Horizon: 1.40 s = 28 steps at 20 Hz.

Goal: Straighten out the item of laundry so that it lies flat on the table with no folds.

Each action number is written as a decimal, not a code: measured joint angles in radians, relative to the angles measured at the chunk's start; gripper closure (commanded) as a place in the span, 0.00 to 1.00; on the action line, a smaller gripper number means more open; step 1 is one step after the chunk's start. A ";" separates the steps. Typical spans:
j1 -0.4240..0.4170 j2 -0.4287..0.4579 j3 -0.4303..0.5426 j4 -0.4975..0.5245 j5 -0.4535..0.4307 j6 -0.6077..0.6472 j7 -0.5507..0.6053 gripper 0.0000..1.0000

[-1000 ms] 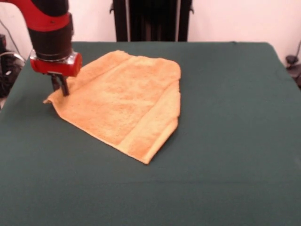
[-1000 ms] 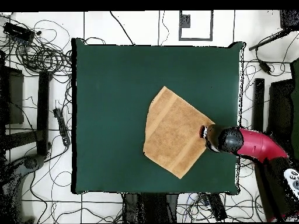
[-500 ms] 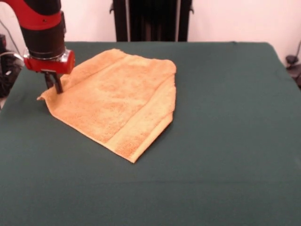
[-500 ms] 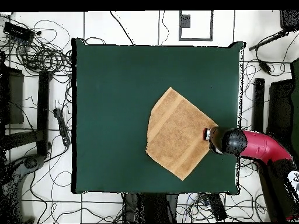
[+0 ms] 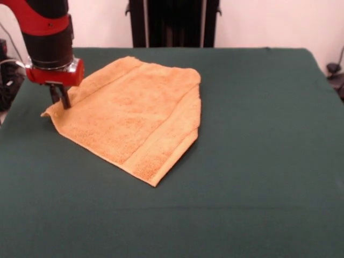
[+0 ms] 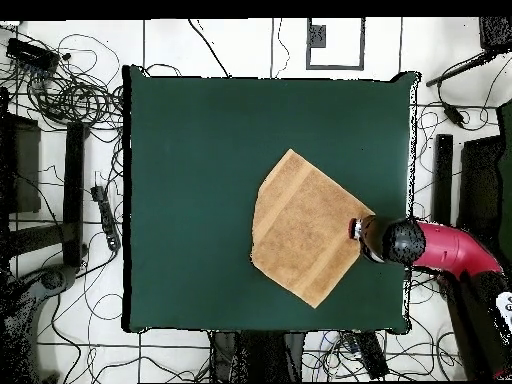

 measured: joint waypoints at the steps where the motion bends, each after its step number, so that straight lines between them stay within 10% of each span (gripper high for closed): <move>1: -0.007 0.001 0.005 -0.002 0.000 0.002 -0.003 1.00; 28: -0.121 0.044 0.090 -0.068 -0.038 0.057 -0.187 1.00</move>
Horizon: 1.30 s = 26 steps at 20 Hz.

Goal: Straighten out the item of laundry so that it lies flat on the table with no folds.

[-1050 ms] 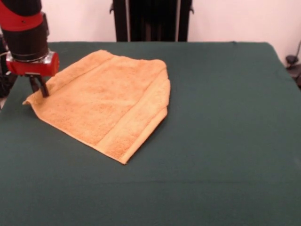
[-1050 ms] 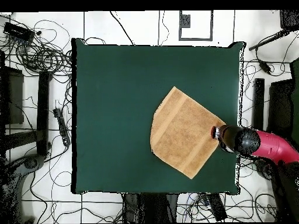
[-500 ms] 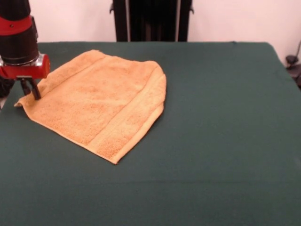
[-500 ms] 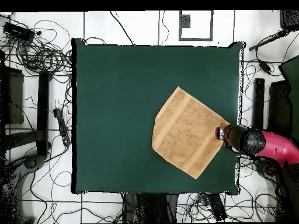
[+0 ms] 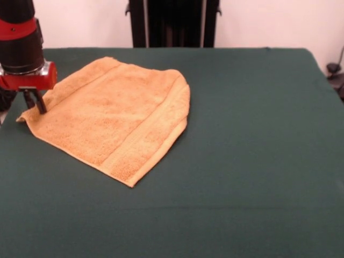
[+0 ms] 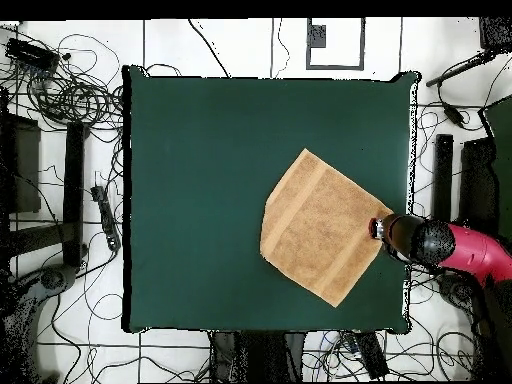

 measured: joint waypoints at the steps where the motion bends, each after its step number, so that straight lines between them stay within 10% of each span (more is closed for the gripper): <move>1: -0.001 0.000 0.001 -0.001 0.000 0.001 0.000 1.00; 26: -0.028 0.030 0.032 -0.078 -0.003 0.068 -0.110 1.00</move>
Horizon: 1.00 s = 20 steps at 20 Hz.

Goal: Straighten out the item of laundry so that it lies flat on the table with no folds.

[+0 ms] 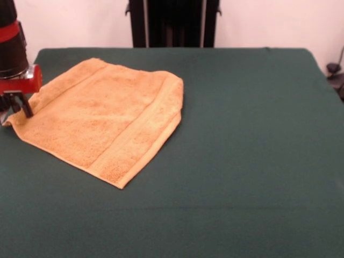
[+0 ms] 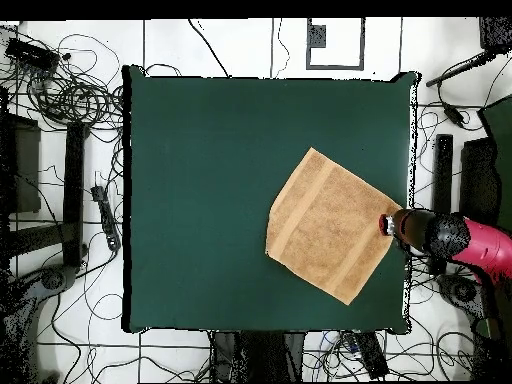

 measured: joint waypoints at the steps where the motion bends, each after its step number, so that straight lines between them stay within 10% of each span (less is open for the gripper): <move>1: 0.000 0.001 0.000 -0.002 0.000 0.001 0.000 1.00; 20: -0.052 0.051 0.070 -0.103 0.006 0.109 -0.151 1.00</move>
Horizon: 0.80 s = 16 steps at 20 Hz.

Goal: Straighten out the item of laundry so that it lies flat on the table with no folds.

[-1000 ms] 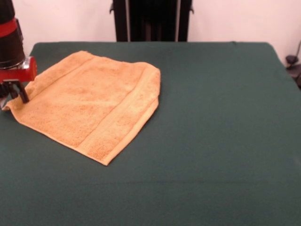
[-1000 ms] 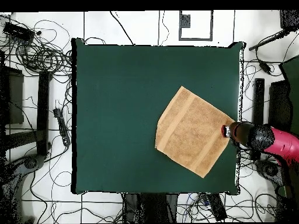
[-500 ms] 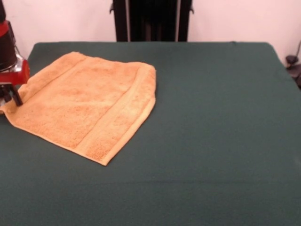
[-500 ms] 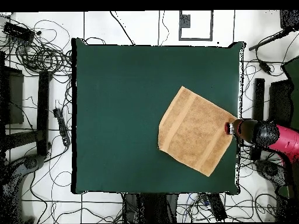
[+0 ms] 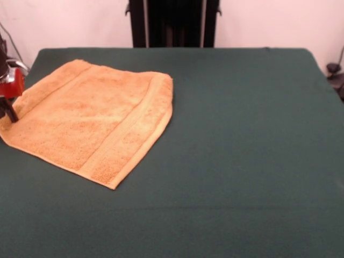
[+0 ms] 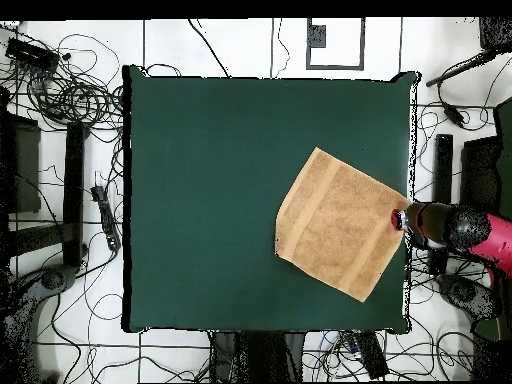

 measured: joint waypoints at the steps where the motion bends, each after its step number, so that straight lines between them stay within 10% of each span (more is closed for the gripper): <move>1: -0.001 0.001 0.002 -0.001 -0.001 0.003 -0.006 1.00; 16: -0.002 0.016 0.018 -0.034 -0.002 0.057 -0.016 1.00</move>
